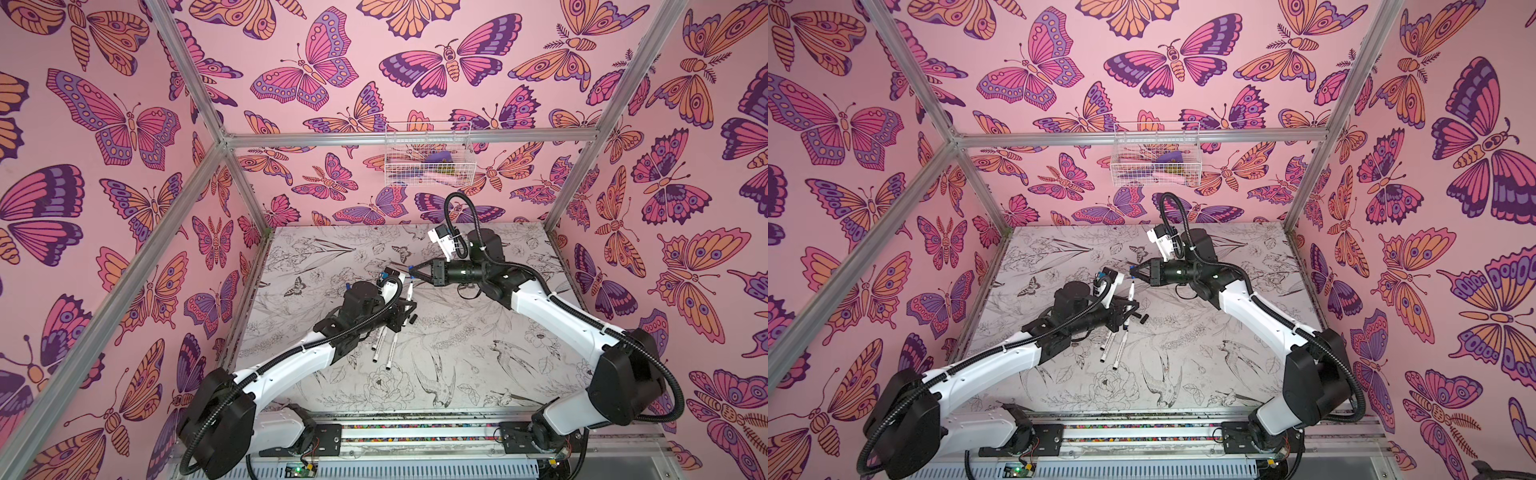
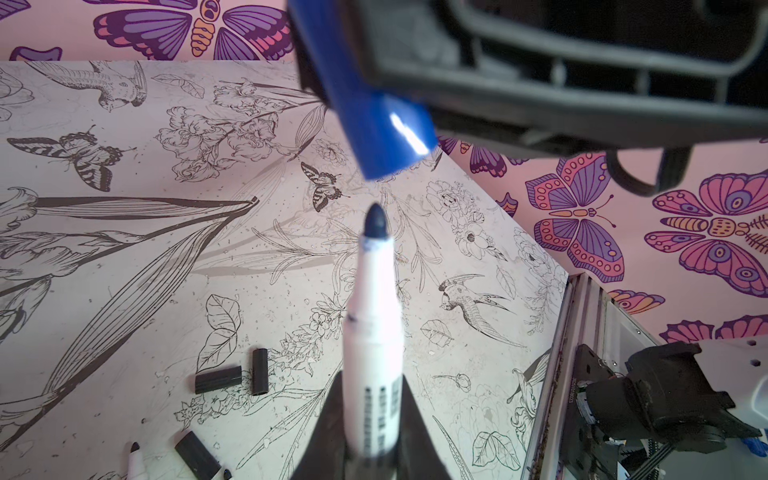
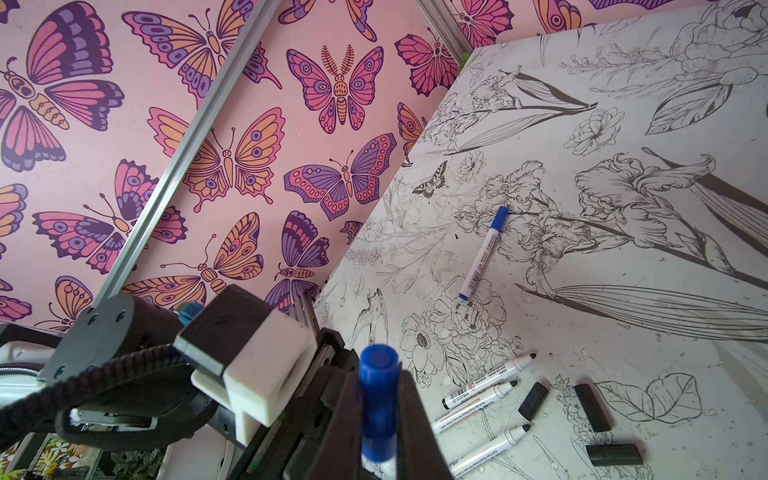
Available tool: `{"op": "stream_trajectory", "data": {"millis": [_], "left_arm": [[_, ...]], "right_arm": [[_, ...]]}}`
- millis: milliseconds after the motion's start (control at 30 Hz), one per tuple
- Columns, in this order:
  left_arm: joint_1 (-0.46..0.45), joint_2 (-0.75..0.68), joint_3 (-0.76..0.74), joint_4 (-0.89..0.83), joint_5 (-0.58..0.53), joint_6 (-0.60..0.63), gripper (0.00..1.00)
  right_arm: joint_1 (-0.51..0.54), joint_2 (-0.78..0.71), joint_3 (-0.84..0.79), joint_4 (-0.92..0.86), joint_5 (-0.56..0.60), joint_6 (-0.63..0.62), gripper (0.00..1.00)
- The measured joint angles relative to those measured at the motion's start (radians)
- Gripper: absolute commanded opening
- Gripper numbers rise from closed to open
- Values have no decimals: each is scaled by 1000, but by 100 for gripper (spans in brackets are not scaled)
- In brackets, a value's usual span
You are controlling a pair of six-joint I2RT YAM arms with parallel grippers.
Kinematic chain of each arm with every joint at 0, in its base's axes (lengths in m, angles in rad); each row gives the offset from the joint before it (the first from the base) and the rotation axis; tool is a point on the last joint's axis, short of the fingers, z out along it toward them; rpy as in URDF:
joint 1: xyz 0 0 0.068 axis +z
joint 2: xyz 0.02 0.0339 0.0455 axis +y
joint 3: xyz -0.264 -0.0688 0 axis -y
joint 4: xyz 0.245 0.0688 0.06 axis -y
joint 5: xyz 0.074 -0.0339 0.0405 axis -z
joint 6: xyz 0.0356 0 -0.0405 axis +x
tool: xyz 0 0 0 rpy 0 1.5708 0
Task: Insert the pens into the pen caps
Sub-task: 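Carry the blue cap with the right gripper above the marker tip, then lower the blue cap onto the marker tip held by the left gripper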
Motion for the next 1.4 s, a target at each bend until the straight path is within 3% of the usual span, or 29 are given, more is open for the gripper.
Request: {"op": "stream_trajectory", "data": {"millis": [1067, 1400], "left_arm": [[0, 1, 0, 31, -10, -13, 0], [26, 58, 0, 181, 67, -132, 0]], "right_arm": [[21, 0, -34, 18, 6, 7, 0], [19, -40, -75, 85, 57, 5, 0]]}}
